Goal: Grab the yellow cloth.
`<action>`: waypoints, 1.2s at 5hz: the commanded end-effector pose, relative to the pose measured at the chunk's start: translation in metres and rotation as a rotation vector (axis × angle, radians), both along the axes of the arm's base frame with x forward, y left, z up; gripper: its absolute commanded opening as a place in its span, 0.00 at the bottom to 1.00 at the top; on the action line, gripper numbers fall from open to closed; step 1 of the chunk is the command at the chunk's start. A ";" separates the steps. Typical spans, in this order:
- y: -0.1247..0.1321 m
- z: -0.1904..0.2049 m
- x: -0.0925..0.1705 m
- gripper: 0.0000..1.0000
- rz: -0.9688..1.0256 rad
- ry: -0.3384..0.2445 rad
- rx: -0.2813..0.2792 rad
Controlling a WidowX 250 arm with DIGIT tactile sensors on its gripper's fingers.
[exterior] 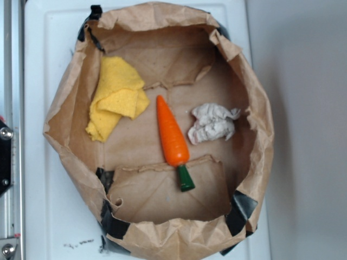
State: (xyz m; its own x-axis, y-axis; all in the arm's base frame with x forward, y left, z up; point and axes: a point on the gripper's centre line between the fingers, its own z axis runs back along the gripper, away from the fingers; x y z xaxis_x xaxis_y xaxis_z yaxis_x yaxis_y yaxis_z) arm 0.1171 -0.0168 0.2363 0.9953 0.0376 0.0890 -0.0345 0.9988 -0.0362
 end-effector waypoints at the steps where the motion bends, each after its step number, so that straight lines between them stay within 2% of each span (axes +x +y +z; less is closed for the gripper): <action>1: 0.000 0.000 0.000 1.00 0.000 0.000 0.000; 2: 0.012 -0.006 0.050 1.00 -0.057 -0.069 0.018; 3: 0.016 -0.023 0.101 1.00 -0.110 -0.082 0.026; 4: 0.011 -0.029 0.151 1.00 -0.136 -0.105 0.070; 5: 0.034 -0.030 0.164 1.00 -0.274 -0.156 0.078; 6: 0.062 -0.036 0.121 1.00 -0.376 -0.176 0.104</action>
State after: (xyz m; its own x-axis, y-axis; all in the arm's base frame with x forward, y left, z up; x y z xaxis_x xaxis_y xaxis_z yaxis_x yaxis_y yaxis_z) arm 0.2375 0.0471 0.1810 0.9227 -0.3378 0.1857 0.3347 0.9411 0.0484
